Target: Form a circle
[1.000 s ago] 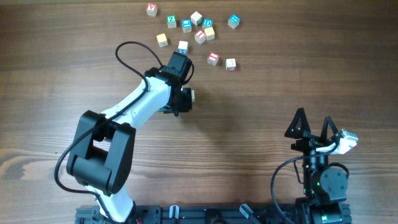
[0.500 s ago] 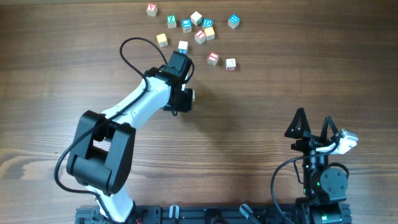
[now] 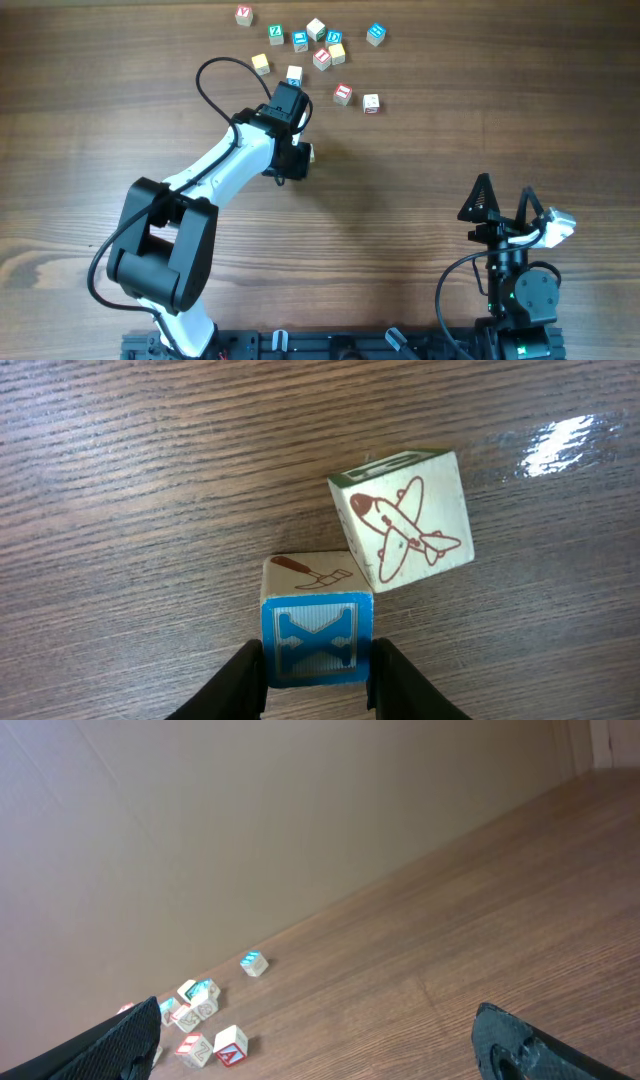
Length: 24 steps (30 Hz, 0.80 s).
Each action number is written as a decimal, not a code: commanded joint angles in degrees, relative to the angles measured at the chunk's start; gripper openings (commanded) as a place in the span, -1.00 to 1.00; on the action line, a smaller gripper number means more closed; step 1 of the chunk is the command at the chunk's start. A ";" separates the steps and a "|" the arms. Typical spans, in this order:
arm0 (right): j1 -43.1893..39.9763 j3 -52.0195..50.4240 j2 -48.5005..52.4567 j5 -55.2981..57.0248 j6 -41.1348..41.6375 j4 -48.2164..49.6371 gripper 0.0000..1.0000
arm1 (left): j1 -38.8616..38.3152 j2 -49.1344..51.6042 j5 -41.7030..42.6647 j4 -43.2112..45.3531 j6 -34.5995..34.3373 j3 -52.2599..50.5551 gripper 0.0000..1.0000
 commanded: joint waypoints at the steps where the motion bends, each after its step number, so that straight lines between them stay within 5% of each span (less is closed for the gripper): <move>1: -0.22 -0.02 -0.11 0.35 0.22 0.22 0.99 | -0.15 0.70 -0.52 0.52 2.93 0.52 -0.35; 24: -0.22 -0.02 -0.11 0.35 0.22 0.22 0.99 | -0.09 -0.59 0.52 0.20 3.26 0.68 -0.11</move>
